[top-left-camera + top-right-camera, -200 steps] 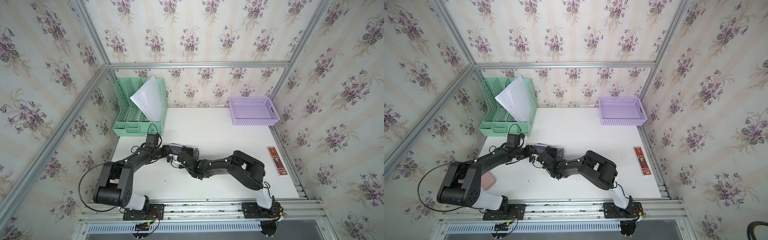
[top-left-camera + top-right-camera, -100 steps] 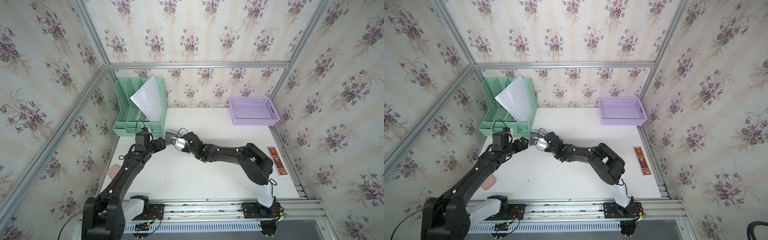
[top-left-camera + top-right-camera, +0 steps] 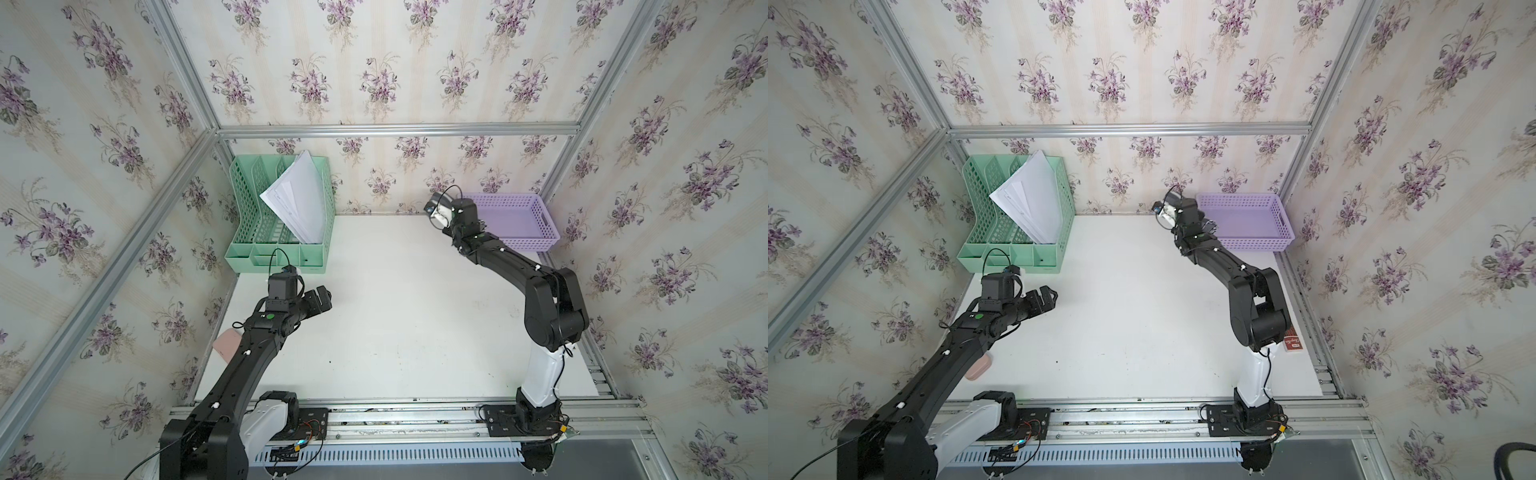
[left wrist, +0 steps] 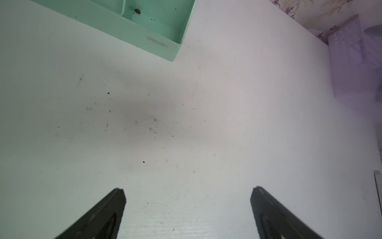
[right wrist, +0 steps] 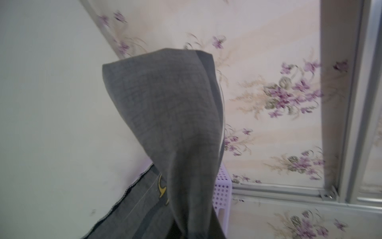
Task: Roll up the pillowcase
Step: Place the pillowcase in the bin, then reset both arms
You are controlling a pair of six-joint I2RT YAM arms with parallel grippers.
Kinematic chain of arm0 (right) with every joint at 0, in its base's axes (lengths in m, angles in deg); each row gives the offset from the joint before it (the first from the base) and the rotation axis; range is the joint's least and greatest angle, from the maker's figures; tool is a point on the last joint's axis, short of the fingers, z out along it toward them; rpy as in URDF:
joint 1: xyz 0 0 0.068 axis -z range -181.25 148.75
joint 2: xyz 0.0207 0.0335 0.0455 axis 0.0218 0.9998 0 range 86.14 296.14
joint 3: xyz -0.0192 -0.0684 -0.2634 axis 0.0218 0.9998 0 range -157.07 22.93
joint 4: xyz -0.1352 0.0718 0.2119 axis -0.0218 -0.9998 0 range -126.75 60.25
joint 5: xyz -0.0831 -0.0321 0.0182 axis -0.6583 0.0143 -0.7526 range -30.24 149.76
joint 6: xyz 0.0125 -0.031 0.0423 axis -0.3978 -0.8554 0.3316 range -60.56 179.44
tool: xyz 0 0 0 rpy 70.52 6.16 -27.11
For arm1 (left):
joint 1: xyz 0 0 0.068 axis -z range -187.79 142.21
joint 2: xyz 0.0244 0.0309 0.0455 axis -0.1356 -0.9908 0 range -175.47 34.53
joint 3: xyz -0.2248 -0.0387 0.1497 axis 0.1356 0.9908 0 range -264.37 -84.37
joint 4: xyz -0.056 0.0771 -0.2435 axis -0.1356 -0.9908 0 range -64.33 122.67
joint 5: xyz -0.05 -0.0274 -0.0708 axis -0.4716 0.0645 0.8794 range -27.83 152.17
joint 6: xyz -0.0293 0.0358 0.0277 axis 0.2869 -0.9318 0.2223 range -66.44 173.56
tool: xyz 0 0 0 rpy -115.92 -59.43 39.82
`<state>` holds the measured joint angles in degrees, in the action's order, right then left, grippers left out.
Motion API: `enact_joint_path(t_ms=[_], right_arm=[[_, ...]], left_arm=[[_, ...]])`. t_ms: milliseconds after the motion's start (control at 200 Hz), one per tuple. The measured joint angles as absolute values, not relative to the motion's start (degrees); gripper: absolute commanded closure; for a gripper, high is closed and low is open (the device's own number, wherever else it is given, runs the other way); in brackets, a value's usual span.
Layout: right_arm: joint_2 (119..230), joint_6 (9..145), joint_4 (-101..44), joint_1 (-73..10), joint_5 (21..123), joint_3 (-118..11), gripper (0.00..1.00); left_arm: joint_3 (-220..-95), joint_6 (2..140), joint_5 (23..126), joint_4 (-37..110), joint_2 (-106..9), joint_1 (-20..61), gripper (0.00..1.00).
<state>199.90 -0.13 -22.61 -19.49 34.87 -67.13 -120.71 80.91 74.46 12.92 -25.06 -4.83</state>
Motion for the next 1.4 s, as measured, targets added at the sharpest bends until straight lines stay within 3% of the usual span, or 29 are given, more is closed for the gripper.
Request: enact_joint_path(t_ms=[320, 480, 534, 624, 739, 799, 889, 1224, 1304, 1399], right_arm=[[229.7, -1.0, -34.0, -3.6, 28.7, -112.7, 1.0], [237.2, -2.0, -39.3, -1.1, 29.3, -114.0, 1.0], [238.3, -1.6, -40.7, -0.8, 29.6, -113.9, 0.86], [239.4, -0.2, -41.5, -0.6, 30.3, -113.9, 0.52], [239.5, 1.8, -42.2, -0.6, 32.6, -113.9, 0.38], [239.1, 3.5, -43.0, -0.7, 34.3, -113.9, 0.28], [237.4, 6.0, -44.4, -0.8, 36.7, -113.8, 0.01], [217.0, 21.0, -50.3, -0.4, 49.0, -103.4, 0.0], [210.6, 26.4, -51.9, -0.4, 52.4, -96.7, 0.0], [197.2, 34.5, -49.6, -0.6, 57.7, -79.1, 0.0]], left_arm=[[-115.6, 79.2, 74.8, 15.6, -23.5, -4.8, 0.01], [-115.5, 78.9, 74.8, 16.7, -24.6, -4.8, 0.01], [-115.6, 78.8, 74.8, 17.1, -25.6, -4.8, 0.01], [-116.2, 78.8, 74.8, 17.4, -27.7, -4.8, 0.01], [-117.7, 78.8, 74.8, 17.4, -30.1, -4.8, 0.01], [-118.4, 78.8, 74.8, 17.4, -30.8, -4.8, 0.01], [-119.2, 78.7, 74.8, 17.5, -31.5, -4.7, 0.01], [-125.4, 75.6, 69.3, 16.7, -32.6, -4.7, 0.01], [-125.2, 74.1, 66.3, 17.6, -30.9, -4.7, 0.01], [-120.8, 71.3, 62.8, 22.9, -27.2, -4.6, 0.01]])
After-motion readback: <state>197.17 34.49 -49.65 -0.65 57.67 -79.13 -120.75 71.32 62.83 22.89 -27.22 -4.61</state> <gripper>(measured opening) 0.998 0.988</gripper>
